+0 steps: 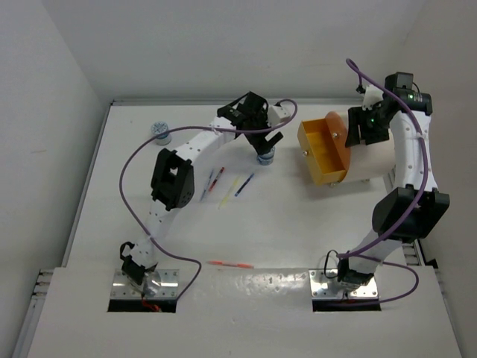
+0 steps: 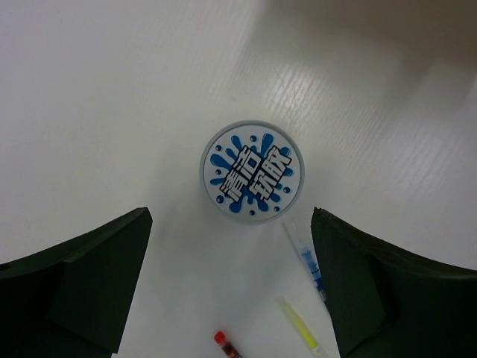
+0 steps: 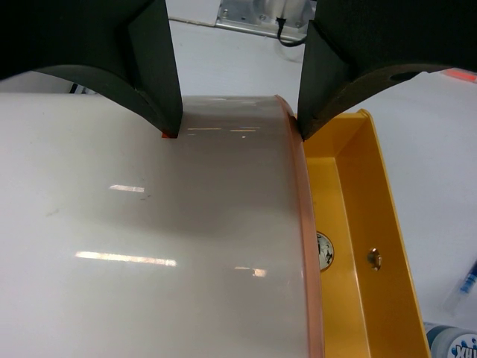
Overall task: Sort the stationery into containers
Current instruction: Pick up the stationery from the center of the board.
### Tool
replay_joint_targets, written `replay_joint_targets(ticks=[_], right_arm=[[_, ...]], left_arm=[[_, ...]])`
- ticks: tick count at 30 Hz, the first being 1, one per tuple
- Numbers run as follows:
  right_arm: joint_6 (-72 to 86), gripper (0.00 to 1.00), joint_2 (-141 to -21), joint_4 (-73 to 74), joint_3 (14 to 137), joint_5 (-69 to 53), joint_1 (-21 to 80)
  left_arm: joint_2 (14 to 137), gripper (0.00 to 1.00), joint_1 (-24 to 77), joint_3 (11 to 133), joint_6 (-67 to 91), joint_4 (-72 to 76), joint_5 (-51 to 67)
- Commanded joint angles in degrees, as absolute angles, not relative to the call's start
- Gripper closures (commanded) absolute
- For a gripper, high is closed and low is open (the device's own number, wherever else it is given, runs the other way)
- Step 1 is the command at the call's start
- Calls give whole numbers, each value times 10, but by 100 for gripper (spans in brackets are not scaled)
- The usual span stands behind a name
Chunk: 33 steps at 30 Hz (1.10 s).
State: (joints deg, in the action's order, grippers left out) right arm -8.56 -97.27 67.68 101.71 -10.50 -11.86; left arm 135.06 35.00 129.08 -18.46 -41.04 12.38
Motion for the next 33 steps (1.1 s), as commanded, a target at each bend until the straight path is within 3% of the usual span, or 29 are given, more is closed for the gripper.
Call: replay_joint_targets(ticks=[1, 11, 18, 23, 25, 29, 33], right_arm=[[-70, 45, -1017, 795, 985, -105, -119], [-72, 45, -1021, 801, 995, -105, -119], [-71, 45, -1021, 802, 992, -105, -119], [-74, 45, -1019, 802, 992, -99, -119], [-75, 45, -1020, 803, 993, -99, -119], [-75, 45, -1020, 803, 992, -100, -119], [-75, 45, -1021, 803, 991, -102, -120]], left_arm=[[1364, 5, 349, 1285, -145, -356, 168], [1397, 9, 357, 1295, -119, -336, 178], [1403, 38, 358, 1278, -101, -311, 172], [1404, 44, 358, 1277, -105, -323, 168], [1405, 42, 358, 1275, -110, -335, 168], [1405, 25, 359, 1271, -117, -342, 162], [1400, 23, 359, 1262, -113, -333, 163]])
